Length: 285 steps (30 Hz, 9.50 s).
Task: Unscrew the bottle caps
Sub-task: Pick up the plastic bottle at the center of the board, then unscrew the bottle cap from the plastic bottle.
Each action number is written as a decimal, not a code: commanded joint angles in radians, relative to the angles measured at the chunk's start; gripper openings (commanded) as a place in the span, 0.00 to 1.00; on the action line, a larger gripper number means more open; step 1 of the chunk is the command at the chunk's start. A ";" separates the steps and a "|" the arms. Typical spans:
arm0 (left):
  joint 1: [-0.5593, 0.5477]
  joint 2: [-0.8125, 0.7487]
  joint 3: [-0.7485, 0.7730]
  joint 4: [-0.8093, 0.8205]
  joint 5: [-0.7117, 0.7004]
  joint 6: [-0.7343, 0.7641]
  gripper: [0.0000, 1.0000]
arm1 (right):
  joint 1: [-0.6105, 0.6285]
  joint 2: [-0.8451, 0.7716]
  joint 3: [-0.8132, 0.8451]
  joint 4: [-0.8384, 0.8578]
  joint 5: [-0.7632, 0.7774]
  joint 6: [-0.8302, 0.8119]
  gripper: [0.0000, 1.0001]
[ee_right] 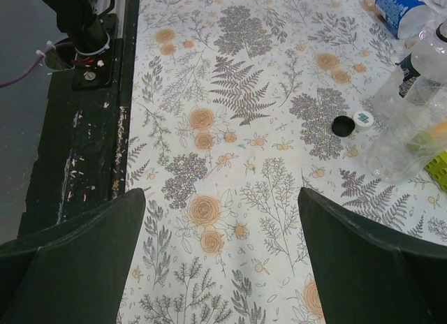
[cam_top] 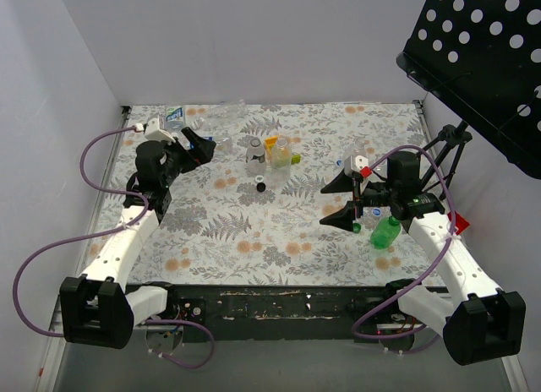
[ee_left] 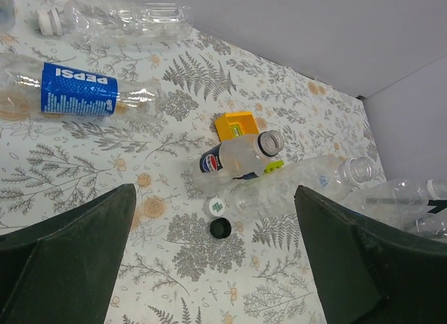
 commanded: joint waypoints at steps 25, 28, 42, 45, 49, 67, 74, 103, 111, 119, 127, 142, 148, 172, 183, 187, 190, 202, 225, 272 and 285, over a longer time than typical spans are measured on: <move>0.067 0.054 -0.049 0.021 0.061 -0.191 0.98 | -0.013 -0.001 0.011 0.011 -0.012 -0.006 0.98; 0.071 0.060 -0.052 0.027 0.064 -0.199 0.98 | -0.014 0.001 0.011 0.014 -0.012 -0.006 0.98; 0.090 0.102 -0.046 0.044 0.073 -0.233 0.98 | -0.016 0.004 0.009 0.017 -0.015 -0.002 0.98; 0.091 0.109 -0.042 0.044 0.072 -0.242 0.98 | -0.016 0.001 0.009 0.017 -0.017 -0.001 0.98; 0.096 0.126 -0.032 0.038 0.070 -0.253 0.98 | -0.017 0.001 0.007 0.019 -0.015 -0.001 0.98; 0.126 0.247 0.070 -0.003 0.041 -0.365 0.98 | -0.019 0.004 0.010 0.022 -0.020 0.005 0.98; 0.169 0.450 0.293 -0.207 -0.022 -0.480 0.98 | -0.019 0.004 0.012 0.024 -0.024 0.010 0.98; 0.166 0.994 0.821 -0.565 -0.121 -0.698 0.98 | -0.022 0.027 0.009 0.031 -0.032 0.011 0.98; 0.149 1.069 0.929 -0.680 -0.180 -0.754 0.98 | -0.022 0.018 0.003 0.034 -0.035 0.014 0.98; 0.114 1.113 1.005 -0.837 -0.293 -0.768 0.91 | -0.022 0.005 -0.008 0.040 -0.038 0.016 0.98; 0.111 1.071 0.931 -0.829 -0.299 -0.773 0.75 | -0.024 -0.002 -0.011 0.040 -0.040 0.017 0.98; 0.111 0.729 0.437 -0.689 -0.292 -0.730 0.69 | -0.028 -0.016 -0.013 0.047 -0.046 0.028 0.98; 0.111 0.672 0.356 -0.669 -0.296 -0.688 0.69 | -0.030 -0.022 -0.016 0.050 -0.049 0.031 0.98; 0.111 0.625 0.296 -0.674 -0.226 -0.561 0.65 | -0.042 -0.036 -0.023 0.065 -0.058 0.048 0.98; 0.113 0.461 0.157 -0.490 -0.106 -0.391 0.23 | -0.045 -0.044 -0.023 0.064 -0.061 0.050 0.98; 0.114 0.363 0.097 -0.444 -0.127 -0.302 0.21 | -0.045 -0.042 -0.023 0.060 -0.061 0.051 0.98; 0.114 0.307 0.069 -0.424 -0.118 -0.219 0.21 | -0.047 -0.044 -0.020 0.060 -0.061 0.053 0.98; 0.114 0.005 -0.037 -0.289 0.185 0.164 0.15 | -0.047 -0.035 0.024 -0.027 -0.050 0.005 0.98; -0.156 -0.309 0.009 -0.295 0.624 0.551 0.11 | -0.045 0.004 0.333 -0.461 0.080 -0.260 0.98; -0.556 -0.003 0.098 -0.461 0.575 0.685 0.07 | 0.111 0.177 0.437 -0.427 0.025 0.014 0.89; -0.610 0.115 0.170 -0.531 0.512 0.738 0.07 | 0.179 0.243 0.443 -0.406 0.085 0.083 0.67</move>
